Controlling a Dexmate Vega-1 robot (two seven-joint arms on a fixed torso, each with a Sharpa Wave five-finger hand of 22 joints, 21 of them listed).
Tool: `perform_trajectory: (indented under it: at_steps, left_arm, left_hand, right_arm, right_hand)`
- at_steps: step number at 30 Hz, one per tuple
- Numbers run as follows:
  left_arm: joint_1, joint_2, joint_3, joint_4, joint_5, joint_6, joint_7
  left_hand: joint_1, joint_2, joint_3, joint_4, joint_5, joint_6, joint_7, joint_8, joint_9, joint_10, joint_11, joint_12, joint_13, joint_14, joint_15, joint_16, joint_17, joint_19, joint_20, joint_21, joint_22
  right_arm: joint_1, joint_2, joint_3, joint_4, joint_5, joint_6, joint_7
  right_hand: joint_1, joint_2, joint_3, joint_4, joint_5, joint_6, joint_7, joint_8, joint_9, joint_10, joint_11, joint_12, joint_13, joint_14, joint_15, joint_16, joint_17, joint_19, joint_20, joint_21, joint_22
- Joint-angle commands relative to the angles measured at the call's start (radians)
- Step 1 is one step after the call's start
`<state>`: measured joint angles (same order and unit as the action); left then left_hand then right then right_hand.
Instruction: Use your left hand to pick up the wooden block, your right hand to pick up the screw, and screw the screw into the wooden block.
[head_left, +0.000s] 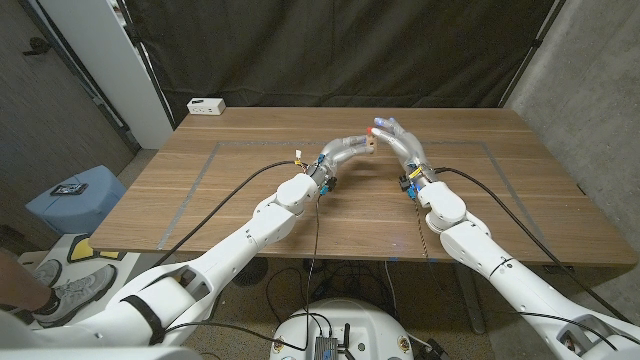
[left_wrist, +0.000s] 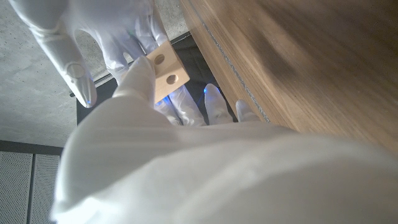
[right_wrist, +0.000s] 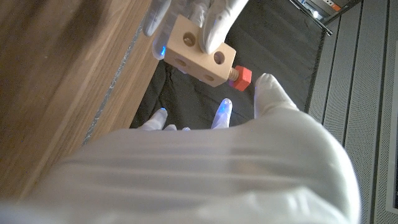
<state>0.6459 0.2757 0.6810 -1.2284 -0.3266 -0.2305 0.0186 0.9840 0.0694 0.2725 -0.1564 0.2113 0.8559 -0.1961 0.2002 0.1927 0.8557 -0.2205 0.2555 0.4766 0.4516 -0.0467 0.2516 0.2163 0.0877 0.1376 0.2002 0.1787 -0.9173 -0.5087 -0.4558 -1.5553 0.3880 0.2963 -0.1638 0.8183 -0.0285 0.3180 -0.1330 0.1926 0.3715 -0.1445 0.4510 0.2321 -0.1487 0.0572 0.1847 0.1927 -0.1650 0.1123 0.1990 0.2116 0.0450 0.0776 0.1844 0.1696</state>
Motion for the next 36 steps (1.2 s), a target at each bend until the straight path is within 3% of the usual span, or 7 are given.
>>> perform_trajectory:
  at_steps: [1,6,18,25,36]
  left_arm:
    - [0.007,0.009,-0.004,-0.012,0.000,0.003,0.002]
    - [0.012,0.014,-0.006,-0.019,0.001,0.002,0.005]
    - [0.020,0.027,-0.012,-0.034,-0.003,0.007,0.004]
    - [0.014,0.027,-0.011,-0.023,-0.003,0.004,-0.004]
    - [-0.003,0.020,-0.009,0.004,-0.004,-0.003,-0.017]
  left_hand:
    - [0.005,0.012,0.003,0.003,0.009,0.016,0.007,0.006,0.002,0.010,-0.001,0.007,0.071,0.013,-0.080,-0.001,0.003,0.007,0.004,0.006,0.005]
    - [0.005,0.014,0.004,0.004,0.010,0.016,0.009,0.006,0.002,0.009,-0.001,0.007,0.071,0.012,-0.080,-0.001,0.004,0.006,0.005,0.006,0.005]
    - [0.004,0.013,0.004,0.004,0.010,0.017,0.007,0.007,0.002,0.011,-0.001,0.007,0.072,0.014,-0.080,-0.002,0.003,0.006,0.005,0.006,0.005]
    - [0.005,0.014,0.004,0.004,0.010,0.020,0.007,0.008,0.002,0.014,-0.001,0.008,0.073,0.013,-0.081,-0.002,0.004,0.006,0.006,0.006,0.005]
    - [0.005,0.012,0.003,0.004,0.010,0.020,0.006,0.008,0.002,0.014,-0.001,0.007,0.073,0.014,-0.081,-0.002,0.004,0.006,0.005,0.006,0.005]
  right_arm:
    - [0.004,-0.074,0.011,-0.064,-0.027,-0.073,0.015]
    - [0.010,-0.105,0.012,-0.094,-0.044,-0.107,0.022]
    - [0.040,-0.213,0.011,-0.221,-0.119,-0.264,0.035]
    - [0.067,-0.275,0.010,-0.291,-0.157,-0.352,0.066]
    - [0.115,-0.333,-0.008,-0.355,-0.223,-0.445,0.106]
  right_hand:
    - [-0.014,0.001,-0.004,0.003,0.004,-0.008,0.011,-0.009,-0.002,-0.008,0.010,0.000,0.005,-0.017,0.007,-0.007,0.005,-0.014,0.006,-0.003,0.005]
    - [-0.027,0.003,-0.006,0.006,0.004,-0.033,0.024,-0.023,-0.004,-0.029,0.020,-0.002,0.005,-0.027,0.011,-0.006,0.006,-0.027,0.010,-0.003,0.005]
    - [-0.042,0.004,-0.009,0.008,0.004,-0.060,0.054,-0.041,-0.008,-0.049,0.030,0.000,0.006,-0.024,0.009,0.000,0.006,-0.016,0.000,0.006,0.006]
    - [-0.049,0.009,-0.009,0.007,0.005,-0.082,0.058,-0.055,-0.009,-0.066,0.035,0.000,0.006,-0.032,0.011,-0.001,0.005,-0.024,0.001,0.006,0.006]
    - [-0.052,0.011,-0.008,0.006,0.005,-0.094,0.062,-0.063,-0.010,-0.077,0.037,0.000,0.006,-0.044,0.019,-0.003,0.005,-0.025,0.002,0.006,0.006]
